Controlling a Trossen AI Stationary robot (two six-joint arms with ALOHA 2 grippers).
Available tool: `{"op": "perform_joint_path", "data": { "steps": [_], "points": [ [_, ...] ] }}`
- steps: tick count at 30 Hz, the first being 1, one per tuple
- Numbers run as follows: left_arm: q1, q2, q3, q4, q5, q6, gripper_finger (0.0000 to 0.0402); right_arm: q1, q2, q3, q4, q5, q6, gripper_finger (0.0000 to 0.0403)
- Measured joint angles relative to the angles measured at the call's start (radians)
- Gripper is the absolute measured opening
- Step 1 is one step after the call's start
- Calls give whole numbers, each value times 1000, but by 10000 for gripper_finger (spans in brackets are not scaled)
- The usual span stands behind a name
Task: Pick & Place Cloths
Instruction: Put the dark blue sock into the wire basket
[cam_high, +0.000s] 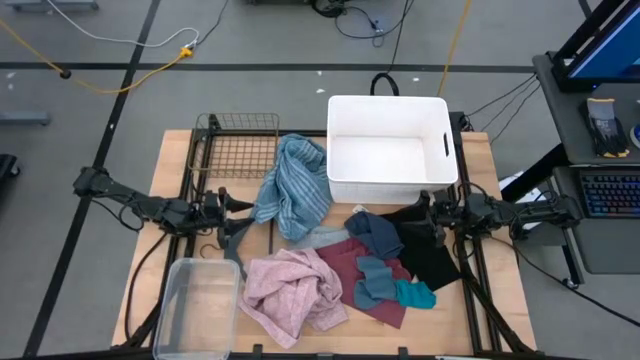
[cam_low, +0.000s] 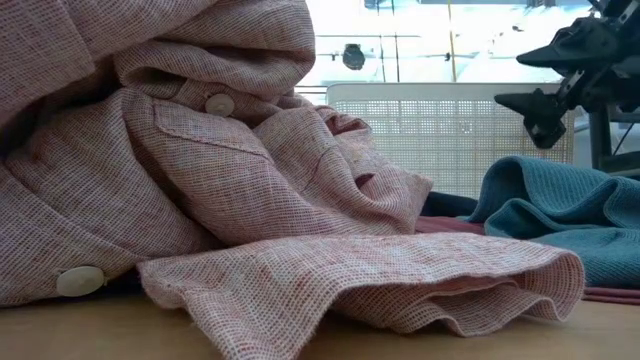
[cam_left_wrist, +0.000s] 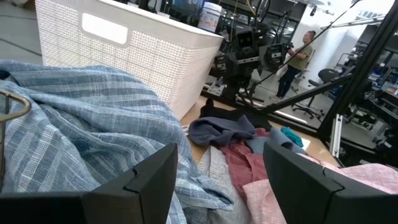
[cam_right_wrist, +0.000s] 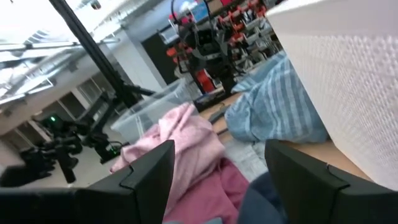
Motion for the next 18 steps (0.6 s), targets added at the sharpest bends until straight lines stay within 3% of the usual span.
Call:
{"op": "perform_joint_path", "data": {
  "steps": [6, 18],
  "points": [
    [0, 0, 0, 0, -5, 6, 244, 0, 0, 0, 49, 0, 0, 242],
    [0, 0, 0, 0, -12, 248, 244, 0, 0, 0, 83, 0, 18, 242]
  ]
}}
